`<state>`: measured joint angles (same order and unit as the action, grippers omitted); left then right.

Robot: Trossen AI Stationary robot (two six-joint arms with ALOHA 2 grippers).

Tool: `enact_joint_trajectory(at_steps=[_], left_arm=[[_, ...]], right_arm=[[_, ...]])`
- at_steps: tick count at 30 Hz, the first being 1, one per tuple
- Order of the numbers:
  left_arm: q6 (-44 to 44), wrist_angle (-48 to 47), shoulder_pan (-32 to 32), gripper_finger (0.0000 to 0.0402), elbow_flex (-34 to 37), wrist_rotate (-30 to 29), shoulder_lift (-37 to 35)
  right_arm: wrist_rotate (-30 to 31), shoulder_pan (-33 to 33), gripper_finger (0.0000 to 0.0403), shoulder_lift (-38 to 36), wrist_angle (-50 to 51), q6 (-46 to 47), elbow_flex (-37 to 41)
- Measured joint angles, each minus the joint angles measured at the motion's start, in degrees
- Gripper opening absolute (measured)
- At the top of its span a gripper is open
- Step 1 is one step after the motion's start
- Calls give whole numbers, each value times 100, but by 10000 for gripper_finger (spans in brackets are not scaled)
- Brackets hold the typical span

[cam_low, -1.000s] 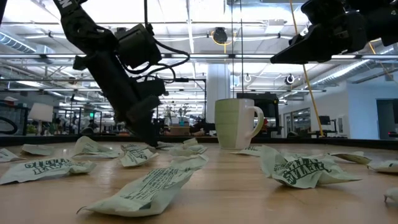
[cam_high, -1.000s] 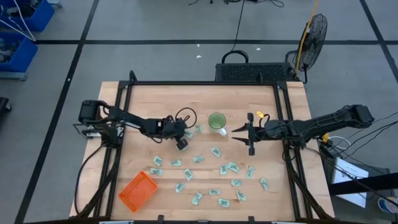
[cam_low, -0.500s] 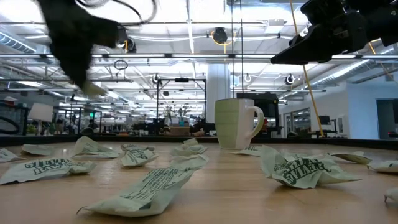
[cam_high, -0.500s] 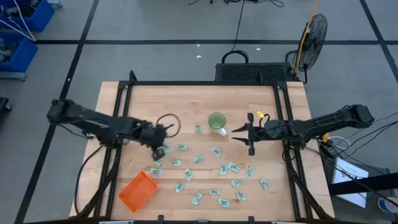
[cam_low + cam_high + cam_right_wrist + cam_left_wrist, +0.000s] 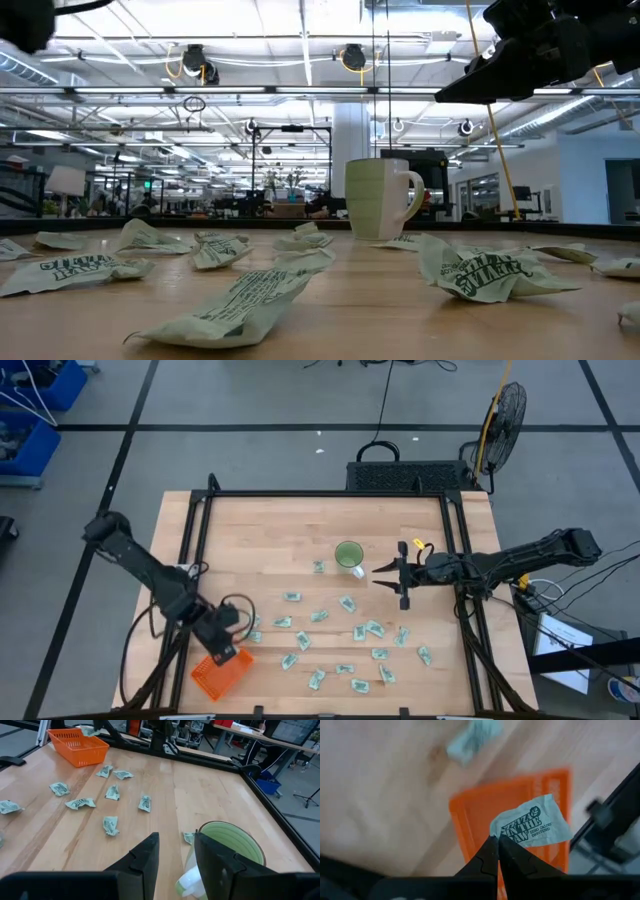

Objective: Pick and place Stevia / Truvia into bins
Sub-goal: Put the light green stevia packet into the orange basket

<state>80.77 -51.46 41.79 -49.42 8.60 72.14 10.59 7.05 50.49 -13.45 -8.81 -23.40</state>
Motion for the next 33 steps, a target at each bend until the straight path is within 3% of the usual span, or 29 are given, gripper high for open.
enact_joint_trajectory(at_steps=[7, 16, 21, 27, 33], left_arm=[[55, 75, 118, 10, 4, -67, 439], [237, 80, -86, 90, 4, -111, 601], [188, 218, -233, 106, 4, -78, 570], [24, 508, -759, 108, 4, 661, 465], [-8, 466, -1307, 108, 2, 937, 394]], right_arm=[[2, 0, 118, 0, -4, -485, 0], [0, 0, 118, 1, -566, -753, 0], [-13, 0, 118, 0, -913, -755, 2], [-13, 0, 118, -1, -1036, -756, 2], [-13, 0, 118, 1, -1034, -904, 2]])
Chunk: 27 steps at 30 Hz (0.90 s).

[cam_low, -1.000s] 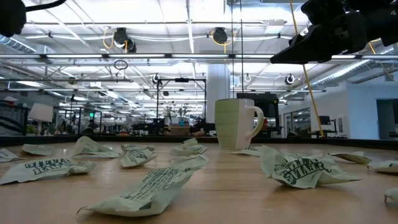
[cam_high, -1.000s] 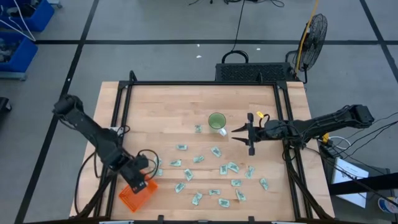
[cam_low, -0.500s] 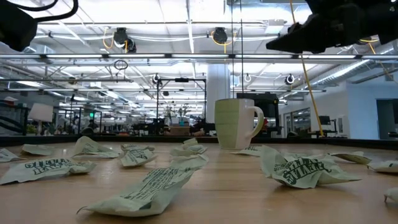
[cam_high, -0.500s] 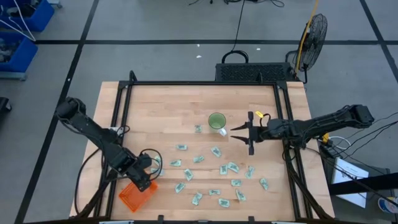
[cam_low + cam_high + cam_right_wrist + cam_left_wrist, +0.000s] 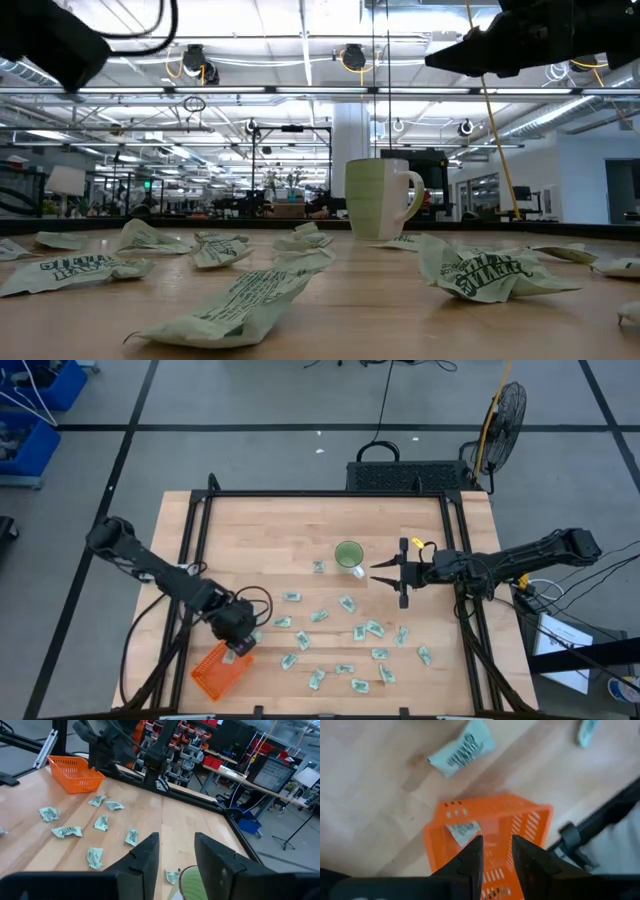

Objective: Pick and place Stevia / Truvia into bins
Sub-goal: Put the light green stevia packet into the orange basket

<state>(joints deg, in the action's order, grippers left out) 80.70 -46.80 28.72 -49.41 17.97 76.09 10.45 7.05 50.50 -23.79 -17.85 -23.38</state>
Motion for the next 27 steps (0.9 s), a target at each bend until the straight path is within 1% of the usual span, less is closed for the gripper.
enact_joint_trajectory(at_steps=[2, 6, 10, 11, 14, 16, 21, 27], left_arm=[[-205, 4, -146, 108, 0, -38, -13], [-984, 24, -399, 108, 0, -317, -8], [-2146, 18, -553, 108, 0, -737, -8], [-2423, 19, -565, 108, 0, -768, -8], [-2966, -2, -560, 108, 42, -1100, 10], [-3022, 11, -540, 108, 121, -1342, 10], [-2584, 217, -502, 108, 471, -1313, 12], [-2354, 1224, -216, 108, 1016, -1305, 14]], right_arm=[[-2, 0, 118, -2, 0, -7, 0], [0, 0, 118, 0, 1, -197, 0], [5, 0, 118, 0, 0, -260, 0], [5, 0, 118, 0, 2, -260, 0], [9, 0, 118, 0, 0, -300, 0], [12, 0, 118, 0, 3, -302, 0], [16, 0, 118, 0, 4, -278, 0], [18, 0, 118, 0, 7, -310, 2]])
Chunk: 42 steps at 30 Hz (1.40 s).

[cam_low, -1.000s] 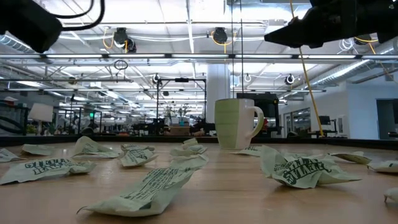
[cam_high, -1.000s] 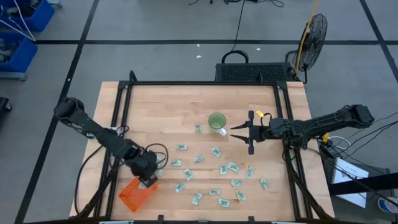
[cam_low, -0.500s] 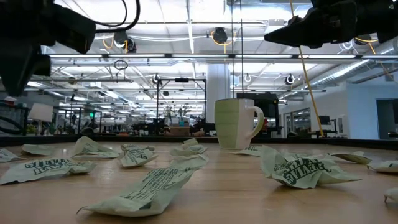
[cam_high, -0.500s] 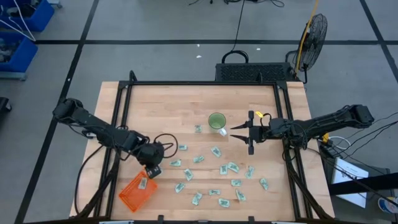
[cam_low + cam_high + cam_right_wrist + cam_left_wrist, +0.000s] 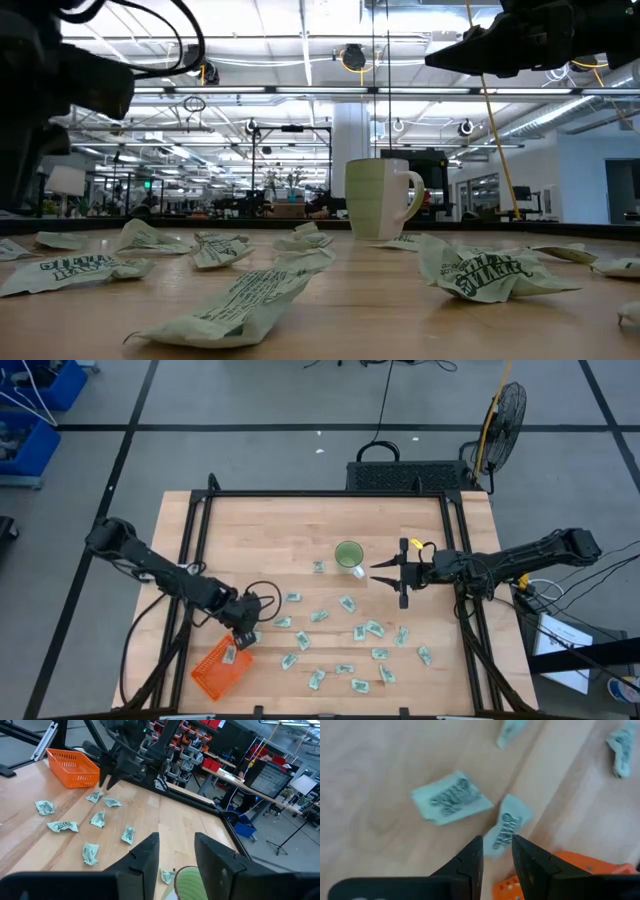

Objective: Pick and place Stevia / Truvia into bins
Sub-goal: Put the light green stevia packet into the orange basket

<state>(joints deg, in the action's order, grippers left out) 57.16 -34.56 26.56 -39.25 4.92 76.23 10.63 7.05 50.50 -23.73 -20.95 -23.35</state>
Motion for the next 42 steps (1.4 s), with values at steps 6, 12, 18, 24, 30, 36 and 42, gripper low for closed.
enact_joint_trajectory(at_steps=[6, 12, 18, 24, 30, 36, 42], left_arm=[[90, 574, 213, 108, 332, -103, 0], [366, 654, 246, 108, 595, -152, 0], [370, 1235, 246, 108, 825, -88, 0], [441, 1308, 246, 108, 1030, -26, -20], [237, 1303, 243, 88, 1139, 100, -20], [5, 1368, 231, 8, 1152, 5, -13], [15, 1472, 231, 4, 1154, -53, -12]], right_arm=[[0, 0, 118, 0, 0, -9, 0], [0, -1, 118, 0, 2, -11, 0], [0, 0, 118, 0, 2, -13, 0], [0, 0, 118, 0, 2, -13, 0], [2, -2, 118, 0, 2, -15, 0], [2, -2, 118, 0, 2, -87, 0], [2, -2, 118, 0, -2, -96, 0]])
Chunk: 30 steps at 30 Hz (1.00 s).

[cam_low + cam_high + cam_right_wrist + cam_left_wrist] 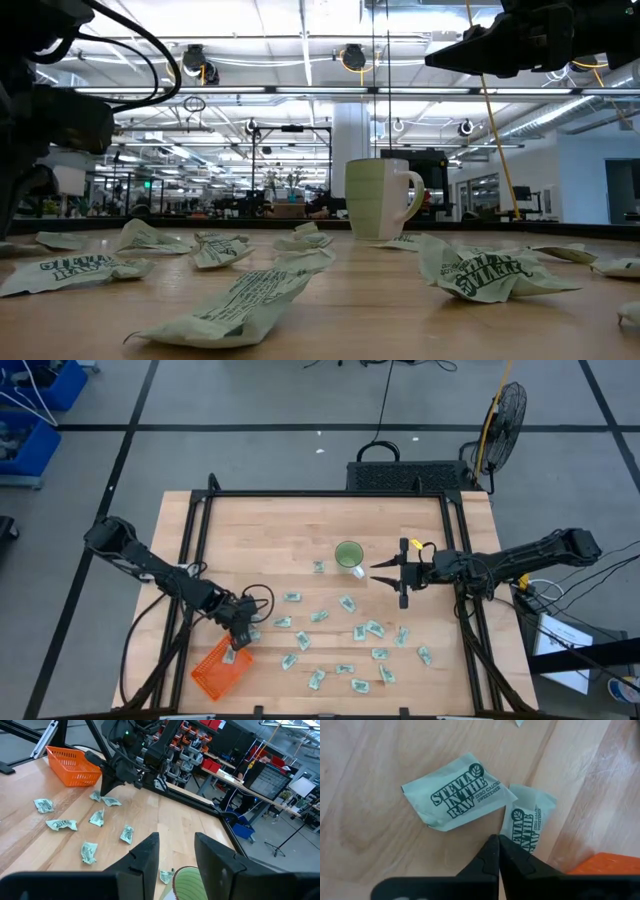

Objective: Pick and place Stevia / Truvia into bins
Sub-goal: Put the light green stevia packet into the orange basket

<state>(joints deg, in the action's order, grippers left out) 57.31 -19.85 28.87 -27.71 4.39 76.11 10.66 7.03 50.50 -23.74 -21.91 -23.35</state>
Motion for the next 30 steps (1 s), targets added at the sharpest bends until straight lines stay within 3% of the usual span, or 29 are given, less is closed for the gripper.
enact_joint_trajectory(at_steps=[5, 16, 24, 30], left_arm=[[307, 10, -106, 20, -260, 34, 25], [-184, 22, -180, 16, -845, -159, 8], [12, 46, -184, 100, -848, -186, 259], [-19, 118, -116, 146, -890, 449, 988]], right_arm=[[-1, 0, 118, 0, -3, -62, 0], [-2, 0, 118, -2, -27, -155, 0], [-2, 0, 118, -2, -26, -155, 0], [-2, 1, 118, -2, -14, -153, 0]])
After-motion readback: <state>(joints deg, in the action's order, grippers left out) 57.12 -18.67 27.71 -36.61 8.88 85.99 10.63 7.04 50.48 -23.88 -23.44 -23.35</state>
